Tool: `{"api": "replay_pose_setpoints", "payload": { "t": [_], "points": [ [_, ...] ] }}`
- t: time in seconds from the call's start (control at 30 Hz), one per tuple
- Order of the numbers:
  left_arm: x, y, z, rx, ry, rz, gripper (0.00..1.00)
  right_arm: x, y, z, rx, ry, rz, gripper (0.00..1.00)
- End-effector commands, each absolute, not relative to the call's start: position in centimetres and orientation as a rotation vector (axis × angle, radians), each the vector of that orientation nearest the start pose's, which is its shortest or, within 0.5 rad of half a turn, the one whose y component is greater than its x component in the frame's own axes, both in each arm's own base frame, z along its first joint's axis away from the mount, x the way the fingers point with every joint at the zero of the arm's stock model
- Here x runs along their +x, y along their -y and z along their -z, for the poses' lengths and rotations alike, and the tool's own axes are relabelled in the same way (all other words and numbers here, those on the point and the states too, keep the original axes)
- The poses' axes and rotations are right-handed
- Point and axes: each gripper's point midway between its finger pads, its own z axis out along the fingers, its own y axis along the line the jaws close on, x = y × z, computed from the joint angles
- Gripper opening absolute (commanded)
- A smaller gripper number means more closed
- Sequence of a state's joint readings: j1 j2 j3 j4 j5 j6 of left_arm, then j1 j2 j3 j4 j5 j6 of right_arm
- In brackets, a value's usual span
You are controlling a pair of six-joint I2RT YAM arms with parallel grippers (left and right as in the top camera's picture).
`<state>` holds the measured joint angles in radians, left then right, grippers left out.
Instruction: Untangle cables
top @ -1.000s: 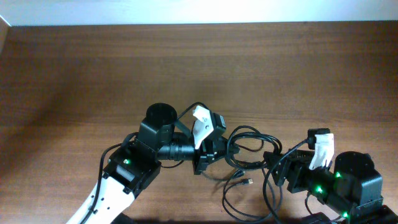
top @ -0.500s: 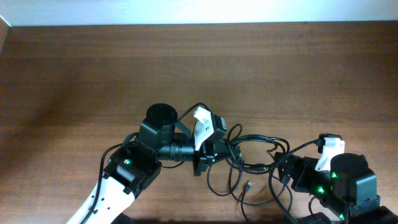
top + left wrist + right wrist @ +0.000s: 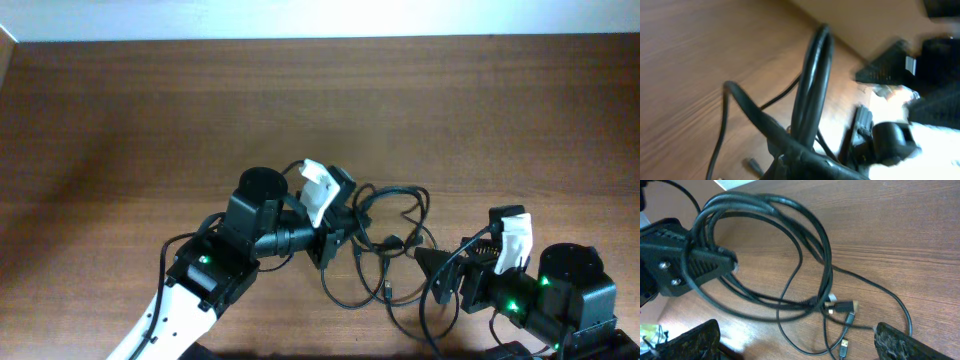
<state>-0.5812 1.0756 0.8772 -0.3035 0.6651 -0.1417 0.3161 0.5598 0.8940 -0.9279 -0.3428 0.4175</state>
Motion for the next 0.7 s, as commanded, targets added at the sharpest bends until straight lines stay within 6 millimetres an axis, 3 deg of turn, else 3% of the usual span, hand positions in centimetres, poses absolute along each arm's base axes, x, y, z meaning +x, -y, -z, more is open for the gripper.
{"api": "replay_pose_setpoints", "payload": {
  "t": [0.0,0.07,0.13,0.17,0.2,0.23,0.3,0.47,0.5,0.6,0.67],
  "points": [
    [16.2,28.0,-27.9,1.335,-1.550,1.270,0.00,17.3,-12.0,-26.3,-0.131,-2.214,-0.789,0.97],
    [14.0,27.9,-28.6,1.442,-1.409,1.356,0.00,17.3,-12.0,-26.3,-0.130,-2.214,-0.788,0.97],
    [13.2,27.8,-28.9,1.483,-1.338,1.382,0.00,17.4,-11.9,-26.3,-0.122,-2.217,-0.776,0.96],
    [13.1,27.7,-28.9,1.484,-1.338,1.384,0.00,17.4,-11.9,-26.2,-0.126,-2.217,-0.774,0.88],
    [13.1,27.7,-28.9,1.484,-1.338,1.385,0.00,17.4,-11.9,-26.2,-0.144,-2.214,-0.767,0.65],
    [13.1,27.7,-28.9,1.483,-1.338,1.385,0.00,17.3,-11.9,-26.1,-0.143,-2.220,-0.766,0.36],
    [13.3,27.8,-28.8,1.480,-1.343,1.370,0.00,17.2,-12.0,-26.2,-0.155,-2.218,-0.777,0.05],
    [13.3,27.8,-28.8,1.480,-1.340,1.372,0.00,16.7,-13.1,-26.8,-0.266,-2.183,-0.826,0.04],
    [13.3,27.8,-28.9,1.482,-1.337,1.376,0.00,16.6,-13.2,-26.9,-0.303,-2.170,-0.823,0.13],
    [12.9,27.7,-29.1,1.486,-1.326,1.400,0.00,16.6,-13.2,-26.9,-0.521,-2.095,-0.699,0.57],
    [12.9,27.7,-29.1,1.486,-1.326,1.399,0.00,16.6,-13.2,-26.9,-0.610,-2.057,-0.647,0.65]
  ]
}}
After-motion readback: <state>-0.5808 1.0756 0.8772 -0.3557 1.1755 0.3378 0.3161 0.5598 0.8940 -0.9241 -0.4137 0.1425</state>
